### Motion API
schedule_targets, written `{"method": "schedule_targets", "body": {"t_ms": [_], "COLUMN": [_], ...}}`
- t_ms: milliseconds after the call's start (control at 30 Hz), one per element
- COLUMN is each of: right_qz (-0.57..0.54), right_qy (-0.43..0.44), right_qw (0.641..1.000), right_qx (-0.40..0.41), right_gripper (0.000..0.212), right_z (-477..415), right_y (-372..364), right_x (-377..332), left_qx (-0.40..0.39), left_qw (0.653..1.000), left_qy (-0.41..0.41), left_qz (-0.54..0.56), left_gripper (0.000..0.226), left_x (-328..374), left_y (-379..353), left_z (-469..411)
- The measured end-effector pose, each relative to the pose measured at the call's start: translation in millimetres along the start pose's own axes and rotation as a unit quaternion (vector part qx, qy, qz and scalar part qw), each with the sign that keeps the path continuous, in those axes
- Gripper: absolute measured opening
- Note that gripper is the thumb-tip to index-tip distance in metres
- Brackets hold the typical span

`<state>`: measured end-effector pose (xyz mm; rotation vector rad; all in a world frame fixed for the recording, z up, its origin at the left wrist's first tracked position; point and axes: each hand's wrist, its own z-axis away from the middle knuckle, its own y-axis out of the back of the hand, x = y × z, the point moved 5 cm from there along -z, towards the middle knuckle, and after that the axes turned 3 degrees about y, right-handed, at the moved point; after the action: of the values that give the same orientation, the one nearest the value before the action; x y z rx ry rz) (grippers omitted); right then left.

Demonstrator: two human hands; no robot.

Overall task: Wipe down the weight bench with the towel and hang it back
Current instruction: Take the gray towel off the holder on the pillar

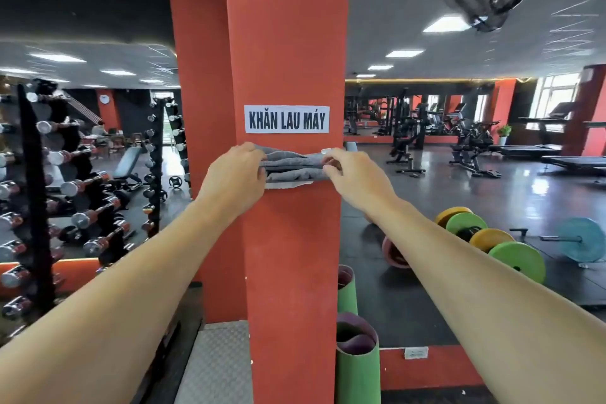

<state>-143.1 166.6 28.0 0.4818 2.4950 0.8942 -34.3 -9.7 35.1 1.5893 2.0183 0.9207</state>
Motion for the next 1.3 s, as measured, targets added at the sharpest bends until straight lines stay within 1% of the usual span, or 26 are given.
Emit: {"method": "schedule_targets", "body": {"t_ms": [100, 167, 300, 367, 433, 467, 533, 600, 700, 767, 833, 900, 967, 1000, 1067, 1133, 1200, 1267, 1300], "right_qz": [0.057, 0.082, 0.117, 0.147, 0.194, 0.207, 0.199, 0.182, 0.129, 0.132, 0.16, 0.19, 0.211, 0.215, 0.199, 0.153, 0.12, 0.1, 0.093], "right_qy": [-0.01, -0.024, -0.04, -0.042, -0.02, -0.014, -0.028, -0.036, -0.025, -0.014, -0.017, -0.031, -0.045, -0.046, -0.044, -0.076, -0.127, -0.187, -0.21], "right_qw": [0.998, 0.996, 0.992, 0.987, 0.976, 0.974, 0.978, 0.983, 0.989, 0.984, 0.977, 0.972, 0.969, 0.969, 0.975, 0.983, 0.984, 0.977, 0.973], "right_qx": [0.002, -0.018, -0.026, -0.055, -0.093, -0.092, -0.063, -0.015, 0.069, 0.117, 0.138, 0.134, 0.123, 0.116, 0.093, 0.068, 0.034, 0.008, -0.006], "right_gripper": [0.024, 0.024, 0.031, 0.028, 0.021, 0.02, 0.017, 0.016, 0.016, 0.017, 0.02, 0.02, 0.018, 0.021, 0.033, 0.046, 0.05, 0.051, 0.052], "right_z": [-29.0, -47.1, -77.7, -85.4, -90.1, -92.1, -96.4, -98.6, -97.7, -94.8, -88.3, -77.4, -59.7, -48.1, -21.0, 11.8, 48.9, 92.0, 114.2], "right_y": [-17.7, -31.7, -53.7, -65.2, -77.8, -81.0, -82.3, -79.1, -62.4, -44.9, -25.5, -7.2, 11.7, 21.0, 38.0, 54.0, 69.8, 88.0, 98.1], "right_x": [12.3, 22.0, 43.5, 52.4, 56.7, 57.9, 62.2, 60.8, 55.0, 48.9, 44.0, 48.1, 57.0, 60.5, 67.0, 77.2, 91.2, 104.6, 108.4], "left_qx": [-0.014, -0.044, -0.09, -0.107, -0.109, -0.11, -0.086, -0.017, 0.091, 0.122, 0.127, 0.098, 0.034, -0.002, -0.077, -0.163, -0.245, -0.336, -0.375], "left_qw": [1.0, 0.999, 0.995, 0.994, 0.993, 0.992, 0.994, 0.998, 0.993, 0.989, 0.986, 0.98, 0.963, 0.952, 0.929, 0.896, 0.867, 0.845, 0.832], "left_qy": [-0.012, -0.017, -0.023, -0.033, -0.034, -0.027, -0.019, -0.014, -0.037, -0.054, -0.071, -0.108, -0.159, -0.184, -0.218, -0.234, -0.251, -0.271, -0.284], "left_qz": [0.001, -0.012, -0.025, -0.012, 0.029, 0.049, 0.059, 0.054, 0.063, 0.066, 0.083, 0.137, 0.215, 0.245, 0.288, 0.34, 0.353, 0.315, 0.294], "left_gripper": [0.027, 0.027, 0.033, 0.036, 0.035, 0.033, 0.031, 0.031, 0.035, 0.036, 0.036, 0.033, 0.031, 0.032, 0.042, 0.053, 0.066, 0.079, 0.081], "left_x": [-16.9, -23.0, -40.5, -47.7, -54.7, -57.6, -60.7, -60.0, -46.9, -34.8, -20.3, -4.2, 14.0, 24.0, 47.5, 74.4, 104.2, 136.7, 153.1], "left_y": [-23.6, -39.4, -75.9, -92.4, -103.3, -106.6, -108.5, -100.9, -77.2, -62.5, -50.2, -44.2, -44.6, -46.9, -54.1, -65.5, -82.0, -100.7, -110.1], "left_z": [-31.3, -49.9, -80.4, -90.3, -98.8, -102.4, -109.3, -115.2, -120.2, -124.5, -127.6, -129.3, -128.7, -126.7, -116.0, -99.5, -83.3, -64.6, -54.0]}}
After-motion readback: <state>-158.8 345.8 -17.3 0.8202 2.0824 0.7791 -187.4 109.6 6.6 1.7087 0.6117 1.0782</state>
